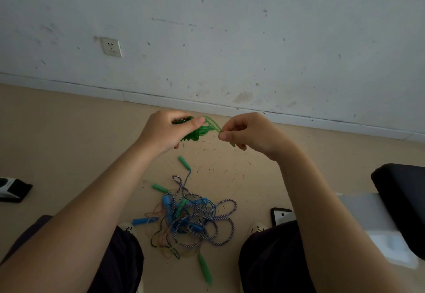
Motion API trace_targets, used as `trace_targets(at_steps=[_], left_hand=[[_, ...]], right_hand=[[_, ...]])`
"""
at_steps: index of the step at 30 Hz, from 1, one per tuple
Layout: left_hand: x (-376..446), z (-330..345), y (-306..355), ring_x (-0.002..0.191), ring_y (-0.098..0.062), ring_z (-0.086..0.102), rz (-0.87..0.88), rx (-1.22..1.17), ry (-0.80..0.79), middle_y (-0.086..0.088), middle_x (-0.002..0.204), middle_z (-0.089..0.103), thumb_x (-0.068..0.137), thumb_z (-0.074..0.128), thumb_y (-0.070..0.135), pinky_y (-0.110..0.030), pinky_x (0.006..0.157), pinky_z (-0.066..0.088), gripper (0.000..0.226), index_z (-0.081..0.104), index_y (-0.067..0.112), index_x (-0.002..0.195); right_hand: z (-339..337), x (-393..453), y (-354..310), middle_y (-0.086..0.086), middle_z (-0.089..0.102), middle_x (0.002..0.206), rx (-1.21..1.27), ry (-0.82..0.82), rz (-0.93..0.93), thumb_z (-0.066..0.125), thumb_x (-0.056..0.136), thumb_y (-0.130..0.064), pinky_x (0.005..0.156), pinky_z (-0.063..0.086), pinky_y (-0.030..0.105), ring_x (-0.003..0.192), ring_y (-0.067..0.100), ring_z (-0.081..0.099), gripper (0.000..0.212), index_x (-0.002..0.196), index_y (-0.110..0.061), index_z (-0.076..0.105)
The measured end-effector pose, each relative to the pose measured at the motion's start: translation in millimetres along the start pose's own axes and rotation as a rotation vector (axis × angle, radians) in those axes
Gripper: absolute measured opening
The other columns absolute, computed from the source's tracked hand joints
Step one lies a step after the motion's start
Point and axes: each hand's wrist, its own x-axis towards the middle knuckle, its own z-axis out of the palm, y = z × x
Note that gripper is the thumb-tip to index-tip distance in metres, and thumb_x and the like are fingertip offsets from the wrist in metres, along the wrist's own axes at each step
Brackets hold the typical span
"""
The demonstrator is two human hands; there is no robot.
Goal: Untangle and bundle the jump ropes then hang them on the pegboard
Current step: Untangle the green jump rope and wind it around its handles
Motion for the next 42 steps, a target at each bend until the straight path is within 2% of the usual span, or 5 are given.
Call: trace_targets(at_steps=[8, 17, 23, 33, 42], left_hand=[[-2, 2, 1, 0.050, -0.009, 0.060, 0.018, -0.096, -0.284, 0.008, 0.079, 0.076, 0.084, 0.072, 0.053, -0.012, 0.048, 0.043, 0.015, 0.078, 0.041, 0.091], [-3, 3, 4, 0.062, -0.006, 0.067, 0.035, -0.224, -0.348, 0.006, 0.085, 0.076, 0.075, 0.072, 0.045, -0.019, 0.056, 0.052, 0.024, 0.076, 0.033, 0.095], [-5, 3, 5, 0.066, -0.004, 0.068, 0.046, -0.214, -0.400, 0.009, 0.084, 0.076, 0.075, 0.071, 0.042, -0.018, 0.058, 0.054, 0.026, 0.074, 0.030, 0.098], [-3, 4, 0, 0.089, -0.020, 0.071, 0.055, -0.186, -0.426, 0.003, 0.097, 0.076, 0.076, 0.072, 0.045, -0.035, 0.073, 0.062, 0.030, 0.074, 0.030, 0.102], [-5, 2, 3, 0.095, -0.020, 0.071, 0.054, -0.201, -0.474, 0.000, 0.101, 0.074, 0.083, 0.068, 0.039, -0.030, 0.075, 0.061, 0.028, 0.072, 0.033, 0.110]], right_hand=[[-1, 1, -2, 0.010, 0.069, 0.071, 0.571, 0.032, 0.016, 0.062, 0.091, 0.001, 0.063, 0.058, 0.026, 0.063, 0.018, 0.067, 0.002, 0.092, 0.001, 0.064], [6, 5, 3, 0.007, 0.067, 0.077, 0.567, 0.072, 0.030, 0.071, 0.084, -0.004, 0.071, 0.057, 0.027, 0.072, 0.018, 0.064, 0.003, 0.083, -0.005, 0.068], [14, 7, 1, 0.003, 0.067, 0.066, 0.523, 0.108, 0.043, 0.071, 0.086, -0.004, 0.058, 0.054, 0.023, 0.058, 0.013, 0.061, 0.003, 0.086, -0.002, 0.068], [9, 8, 4, -0.003, 0.064, 0.063, 0.437, -0.027, 0.216, 0.069, 0.090, -0.014, 0.057, 0.044, 0.021, 0.057, 0.008, 0.055, 0.006, 0.088, -0.008, 0.070], [4, 4, 8, 0.003, 0.056, 0.065, 0.498, -0.221, 0.217, 0.059, 0.095, -0.010, 0.062, 0.044, 0.024, 0.059, 0.012, 0.050, 0.013, 0.087, -0.006, 0.068]])
